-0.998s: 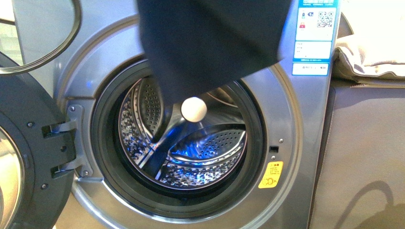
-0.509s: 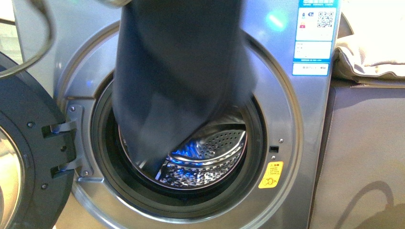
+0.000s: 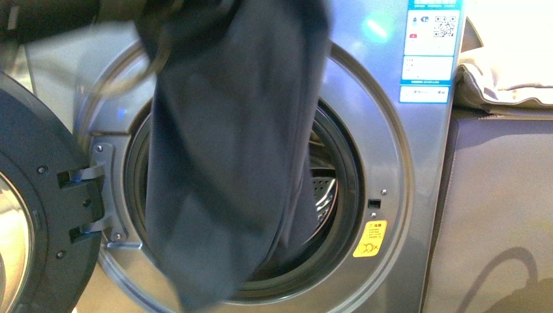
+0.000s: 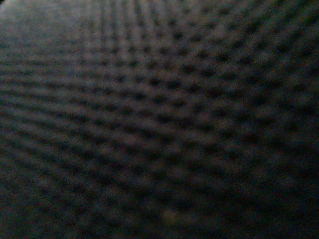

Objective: Put clothes into washing machine

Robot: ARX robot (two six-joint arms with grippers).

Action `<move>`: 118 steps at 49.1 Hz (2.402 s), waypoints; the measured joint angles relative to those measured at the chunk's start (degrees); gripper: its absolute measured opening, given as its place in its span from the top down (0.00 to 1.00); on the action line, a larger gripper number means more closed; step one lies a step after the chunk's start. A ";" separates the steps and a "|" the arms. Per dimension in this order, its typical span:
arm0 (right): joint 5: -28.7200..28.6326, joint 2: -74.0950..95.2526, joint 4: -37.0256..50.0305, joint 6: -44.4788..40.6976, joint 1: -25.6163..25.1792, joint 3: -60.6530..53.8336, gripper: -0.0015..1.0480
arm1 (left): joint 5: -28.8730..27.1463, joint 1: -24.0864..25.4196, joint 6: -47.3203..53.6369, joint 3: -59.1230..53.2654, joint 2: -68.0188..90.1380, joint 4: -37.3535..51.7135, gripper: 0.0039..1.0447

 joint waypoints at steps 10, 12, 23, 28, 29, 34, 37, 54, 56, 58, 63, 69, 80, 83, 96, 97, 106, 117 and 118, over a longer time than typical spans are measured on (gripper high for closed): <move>0.02 0.00 0.00 -0.02 0.00 0.00 0.08 | 0.76 0.68 0.13 0.07 8.92 5.46 0.83; 0.00 0.00 0.00 -0.02 0.00 0.00 0.08 | 0.83 0.70 0.15 0.17 10.10 6.08 0.83; 0.00 0.00 0.00 0.00 0.00 0.00 0.08 | 0.92 1.40 0.76 3.91 19.98 11.23 0.83; 0.02 0.00 0.00 0.00 0.00 0.00 0.08 | 0.81 1.64 1.42 5.99 23.12 11.19 0.83; 0.00 0.00 0.00 0.00 0.00 0.00 0.08 | 0.74 1.66 1.49 6.16 23.41 11.15 0.83; 0.00 0.00 0.00 0.00 0.00 0.00 0.08 | 0.20 1.81 2.34 8.07 26.16 10.67 0.83; 0.00 0.00 0.00 -0.02 0.00 0.00 0.08 | -0.26 1.88 2.51 9.07 27.63 10.45 0.83; 0.00 0.00 0.00 0.00 0.00 0.00 0.08 | -3.23 2.71 4.37 13.29 35.76 9.90 0.83; 0.00 0.00 0.00 0.00 0.00 0.00 0.08 | -3.50 2.84 4.59 13.75 36.54 9.88 0.83; 0.02 0.00 0.00 0.00 0.00 0.00 0.08 | -3.89 3.04 4.96 14.36 37.62 9.77 0.83; 0.00 0.00 0.00 -0.02 0.00 0.00 0.08 | -4.66 3.34 5.38 15.63 39.65 9.42 0.83; 0.00 0.00 0.00 0.00 0.00 0.00 0.08 | -4.98 3.80 6.23 17.68 42.18 8.68 0.83; 0.00 0.00 0.02 0.00 0.00 0.00 0.08 | -5.35 4.02 7.98 22.67 46.66 6.82 0.83; 0.00 0.00 0.02 0.00 0.00 0.00 0.08 | -5.40 4.02 8.44 24.61 47.95 5.86 0.83; 0.00 0.00 0.04 0.00 0.00 0.00 0.08 | -5.38 4.52 11.10 36.94 53.53 0.00 0.83; 0.00 0.00 0.04 0.00 0.00 0.00 0.08 | -5.38 4.59 11.21 37.68 53.90 -0.39 0.83; 0.00 0.00 0.04 0.00 0.00 0.00 0.08 | -5.86 5.57 12.22 49.94 58.84 -7.30 0.83; 0.00 0.00 0.04 0.00 0.00 0.00 0.08 | -6.25 6.45 13.51 66.34 65.96 -16.55 0.83; 0.00 0.00 0.04 0.00 0.00 0.00 0.08 | -6.27 6.47 13.64 68.02 66.66 -17.46 0.83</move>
